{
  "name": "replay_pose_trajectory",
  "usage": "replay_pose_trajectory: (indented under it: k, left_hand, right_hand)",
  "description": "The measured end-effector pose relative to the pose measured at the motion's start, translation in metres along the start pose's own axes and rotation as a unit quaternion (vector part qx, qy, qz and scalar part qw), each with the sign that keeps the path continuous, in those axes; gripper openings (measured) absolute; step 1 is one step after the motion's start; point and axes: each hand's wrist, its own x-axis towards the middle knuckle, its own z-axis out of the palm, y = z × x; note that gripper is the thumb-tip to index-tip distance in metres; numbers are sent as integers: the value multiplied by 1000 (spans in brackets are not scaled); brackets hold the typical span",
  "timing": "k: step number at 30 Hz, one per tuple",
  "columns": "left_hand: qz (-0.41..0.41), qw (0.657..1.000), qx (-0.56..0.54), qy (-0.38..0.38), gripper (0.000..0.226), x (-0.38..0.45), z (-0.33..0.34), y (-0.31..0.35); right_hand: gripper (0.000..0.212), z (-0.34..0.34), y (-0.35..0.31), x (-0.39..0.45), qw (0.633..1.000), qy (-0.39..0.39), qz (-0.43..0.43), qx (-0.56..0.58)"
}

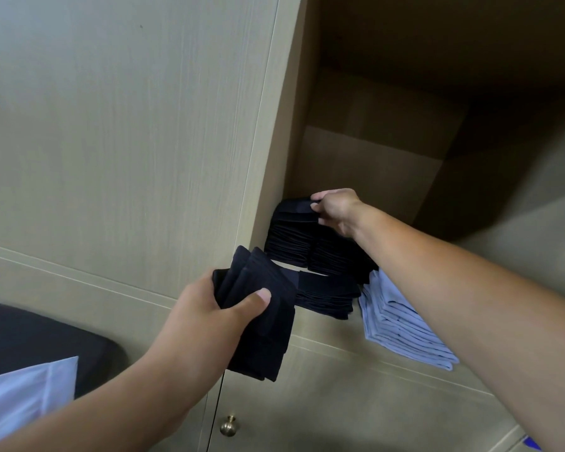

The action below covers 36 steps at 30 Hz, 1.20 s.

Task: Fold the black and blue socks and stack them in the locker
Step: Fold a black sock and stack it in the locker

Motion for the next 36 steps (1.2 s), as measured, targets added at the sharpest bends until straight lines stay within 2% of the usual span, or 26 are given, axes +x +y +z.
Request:
replay_pose_trajectory:
  k: [5,9,14,17,22,28,36]
  left_hand:
    - [-6,1000,-3,0,10,2,-1,-2]
    - [-5,1000,-1,-4,8,0,-4,-1]
    - [-30,999,-24,4,11,0,-8,3]
    - [-46,998,-45,5,12,-2,-10,6]
    - [-64,995,-72,-8,21,-7,-12,13]
    - [-80,993,-82,-22,26,-13,-8,17]
    - [-115,991,-62,-38,38,-24,1,12]
  right_hand:
    - [16,0,4,15,993,33,-35,-104]
    - [11,0,2,17,975,2,-59,-214]
    - [15,-7,-6,3,966,12,-68,-249]
    - [8,-11,-18,-21,968,30,-109,-222]
    - [8,-6,-17,-83,972,-2,-174,-159]
    - [11,-10,6,-186,985,-132,-102,-50]
    - [22,-20,25,-220,975,-203,-81,-48]
